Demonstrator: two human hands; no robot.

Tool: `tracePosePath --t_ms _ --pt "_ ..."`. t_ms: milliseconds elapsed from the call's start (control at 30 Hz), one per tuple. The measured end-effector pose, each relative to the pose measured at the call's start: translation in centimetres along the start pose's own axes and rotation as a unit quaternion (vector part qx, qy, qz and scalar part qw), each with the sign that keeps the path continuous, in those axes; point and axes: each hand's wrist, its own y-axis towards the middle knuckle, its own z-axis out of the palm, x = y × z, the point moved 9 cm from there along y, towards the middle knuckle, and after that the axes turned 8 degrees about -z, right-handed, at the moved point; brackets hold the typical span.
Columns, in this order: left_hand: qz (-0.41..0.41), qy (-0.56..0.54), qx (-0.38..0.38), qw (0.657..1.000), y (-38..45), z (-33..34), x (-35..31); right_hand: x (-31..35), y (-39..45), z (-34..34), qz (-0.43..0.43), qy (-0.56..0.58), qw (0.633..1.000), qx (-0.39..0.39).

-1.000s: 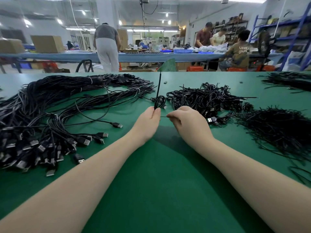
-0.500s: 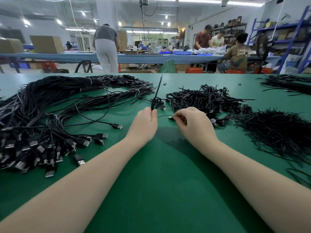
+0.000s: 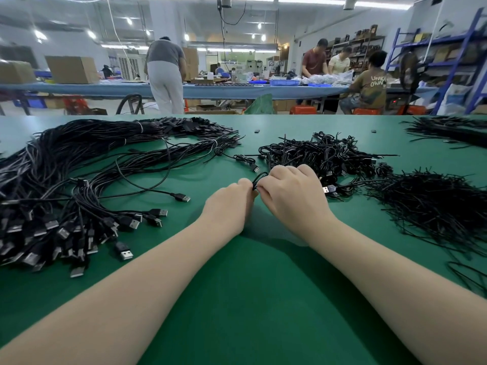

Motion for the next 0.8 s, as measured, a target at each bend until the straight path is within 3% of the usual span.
tracePosePath --t_ms 233,333,433,533,633,700,800 --pt "-0.017 0.044 -0.001 0.999 0.1 0.3 0.2 0.1 0.9 -0.5 -0.018 0.007 0.999 0.031" --pt "0.003 0.132 -0.027 0.991 0.3 0.2 -0.3 -2.2 1.8 0.2 0.019 0.122 0.989 0.084" --pt "0.107 0.231 -0.069 0.965 -0.4 -0.1 -2.6 -4.8 1.8 1.2 0.063 0.280 0.950 0.125" --pt "0.228 0.187 -0.086 0.952 -1.9 -1.0 -4.9 -6.8 0.2 3.0 0.110 0.427 0.878 0.188" --pt "0.294 0.035 -0.064 0.953 -3.1 -2.6 -5.9 -7.7 -2.2 4.7 0.195 0.566 0.770 0.218" --pt "0.272 -0.095 -0.046 0.957 -3.0 -3.2 -5.6 -6.8 -3.0 5.7 0.235 0.671 0.671 0.210" --pt "0.156 -0.311 -0.042 0.937 -2.0 -3.6 -3.9 -5.0 -2.6 6.3 0.286 0.770 0.551 0.148"
